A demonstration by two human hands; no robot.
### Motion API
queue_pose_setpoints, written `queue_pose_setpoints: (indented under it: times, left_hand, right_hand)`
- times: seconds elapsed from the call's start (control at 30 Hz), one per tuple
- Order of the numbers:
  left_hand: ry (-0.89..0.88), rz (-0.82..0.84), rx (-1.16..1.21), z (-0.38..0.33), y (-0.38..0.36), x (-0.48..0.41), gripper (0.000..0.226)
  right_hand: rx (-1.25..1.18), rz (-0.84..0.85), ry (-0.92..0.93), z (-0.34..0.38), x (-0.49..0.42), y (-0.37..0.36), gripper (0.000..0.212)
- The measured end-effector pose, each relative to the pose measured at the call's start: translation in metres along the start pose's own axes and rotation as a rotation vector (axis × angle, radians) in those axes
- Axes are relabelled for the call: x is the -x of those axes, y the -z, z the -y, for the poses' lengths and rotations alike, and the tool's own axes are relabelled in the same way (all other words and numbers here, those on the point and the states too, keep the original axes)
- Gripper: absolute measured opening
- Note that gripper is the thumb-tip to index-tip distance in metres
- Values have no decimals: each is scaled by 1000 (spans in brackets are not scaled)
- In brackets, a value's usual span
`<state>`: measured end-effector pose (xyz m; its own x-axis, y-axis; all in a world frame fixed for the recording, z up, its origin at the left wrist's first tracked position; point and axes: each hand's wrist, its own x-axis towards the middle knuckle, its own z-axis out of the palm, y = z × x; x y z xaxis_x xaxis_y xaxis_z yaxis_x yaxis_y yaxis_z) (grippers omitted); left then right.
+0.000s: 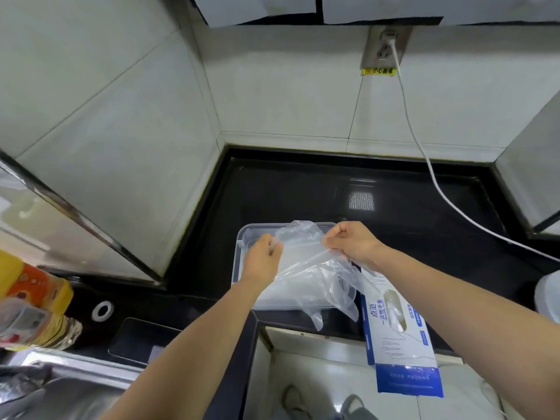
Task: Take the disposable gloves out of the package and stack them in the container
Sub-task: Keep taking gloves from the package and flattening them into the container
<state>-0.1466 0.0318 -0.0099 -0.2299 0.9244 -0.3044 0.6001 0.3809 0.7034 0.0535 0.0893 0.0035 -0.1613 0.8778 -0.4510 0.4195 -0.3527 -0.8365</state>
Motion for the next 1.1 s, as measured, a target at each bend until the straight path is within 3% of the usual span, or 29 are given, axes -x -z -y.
queue_pose_setpoints:
  times: [0.1,0.17,0.27,0.37,0.43,0.53,0.67,0.73,0.8,0.9,1.0,1.1]
  left_hand:
    - [-59,-51,-195,6,0,0,23]
    - [-62,-72,-292,9,-1,0,26]
    - [-42,-61,-509,13,-5,-4,36]
    - [-28,-62,-632,21,-7,-9,51]
    - [-65,-30,-699,22,-8,-10,58]
    - [-74,-46,-656,21,-9,-8,55]
    - [-352,-221,-744,12,-9,-6,37]
    - [-450,-96,-675,7,-14,-7,37]
    - [-384,86,-690,7,-20,-10,38]
    - [-117,353,-682,23,-27,-16,56]
    - [-24,399,-646,37,-29,-21,64]
    - [1,405,-636,40,-29,-24,67]
  right_hand:
    - [203,-209,171,3,-10,-14,15]
    - [350,-339,391,7,-10,-25,18]
    - [414,-284,588,13,-5,-43,14]
    - [646,-4,430,1,-6,-61,17]
    - [797,119,266,-15,-10,-69,38]
    - [846,191,164,-29,-13,-76,57]
    - [896,213,199,-33,-21,-82,63]
    - [882,254,213,-34,-25,-86,62]
    - [878,283,222,-37,-28,-90,57]
    - [892,216,312,-38,-27,-89,43]
    - [823,151,403,-30,-23,-86,22]
    - [865,290,288,-22,-18,-90,25]
